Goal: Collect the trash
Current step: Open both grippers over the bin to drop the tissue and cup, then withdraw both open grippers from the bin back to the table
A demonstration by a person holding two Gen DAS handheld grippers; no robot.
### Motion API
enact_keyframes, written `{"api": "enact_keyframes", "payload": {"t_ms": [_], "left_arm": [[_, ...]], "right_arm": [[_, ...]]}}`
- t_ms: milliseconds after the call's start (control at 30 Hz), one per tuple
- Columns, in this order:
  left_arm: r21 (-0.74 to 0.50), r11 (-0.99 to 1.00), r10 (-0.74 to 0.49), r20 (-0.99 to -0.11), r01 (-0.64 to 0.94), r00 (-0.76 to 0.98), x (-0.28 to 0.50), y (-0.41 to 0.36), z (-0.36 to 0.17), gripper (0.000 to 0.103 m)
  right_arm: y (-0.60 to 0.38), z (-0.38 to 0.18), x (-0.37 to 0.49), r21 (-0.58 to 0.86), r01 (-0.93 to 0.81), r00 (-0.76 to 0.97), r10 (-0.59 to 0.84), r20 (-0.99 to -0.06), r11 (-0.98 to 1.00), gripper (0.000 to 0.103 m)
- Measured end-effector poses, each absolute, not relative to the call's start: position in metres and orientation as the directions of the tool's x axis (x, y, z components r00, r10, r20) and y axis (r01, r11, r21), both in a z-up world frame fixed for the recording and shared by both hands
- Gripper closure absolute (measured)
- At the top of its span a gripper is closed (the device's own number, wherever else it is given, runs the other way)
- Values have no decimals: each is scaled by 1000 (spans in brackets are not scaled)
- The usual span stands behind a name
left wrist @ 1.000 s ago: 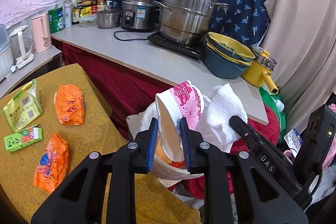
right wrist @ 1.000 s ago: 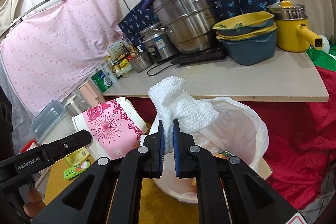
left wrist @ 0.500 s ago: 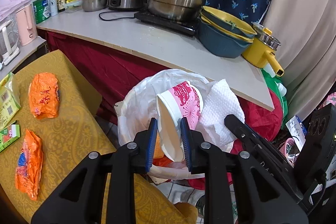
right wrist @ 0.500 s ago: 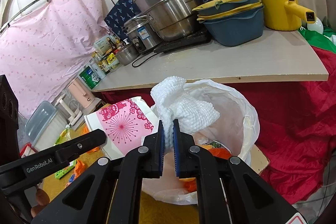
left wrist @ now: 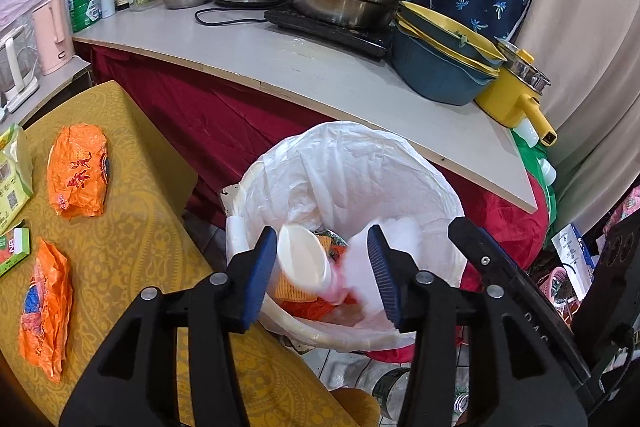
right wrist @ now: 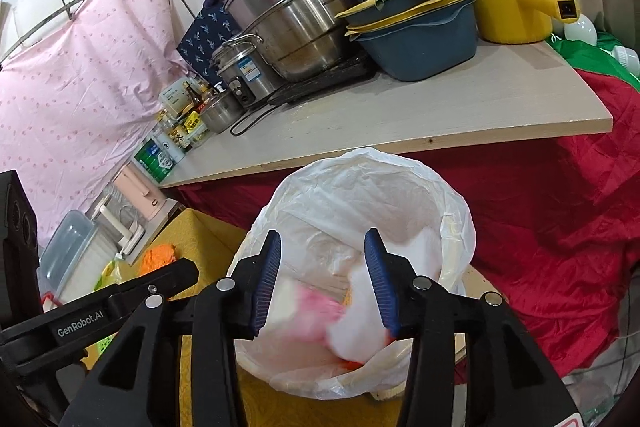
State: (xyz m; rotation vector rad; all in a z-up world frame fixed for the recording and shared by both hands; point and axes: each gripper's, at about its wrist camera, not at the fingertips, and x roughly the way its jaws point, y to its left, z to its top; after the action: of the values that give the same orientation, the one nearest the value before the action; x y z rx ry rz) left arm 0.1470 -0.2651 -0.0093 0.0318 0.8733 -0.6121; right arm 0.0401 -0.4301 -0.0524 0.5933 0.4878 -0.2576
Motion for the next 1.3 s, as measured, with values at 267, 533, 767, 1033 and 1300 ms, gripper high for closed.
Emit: {"api": "enact_keyframes", "payload": {"t_ms": [267,533,767,1033,1300], "left_arm": [[-209,849,-477,-697,485,535,146,-245,3,43],[-168,883,-426,-679,438,598,142,-211,14,37],[-146,919,-364,-673,367,644,145,-167,21,31],[-118,947,-297,-677,299,674,147,-119,27,20],[-46,970,-205,-688,239,696,145,-62,25,14]], "right_arm": [[-419,-44,39,463,361,860,-97,-501,810,49],[-387,-34,41,405,343,850,-96,-518,848,40],[-353,-26,45,350,330,833,-96,-545,877,31],[-323,-17,53,277,355,796,-134,-590,893,24],[-274,-9,69,190,341,761,-151,-631,921,19]]}}
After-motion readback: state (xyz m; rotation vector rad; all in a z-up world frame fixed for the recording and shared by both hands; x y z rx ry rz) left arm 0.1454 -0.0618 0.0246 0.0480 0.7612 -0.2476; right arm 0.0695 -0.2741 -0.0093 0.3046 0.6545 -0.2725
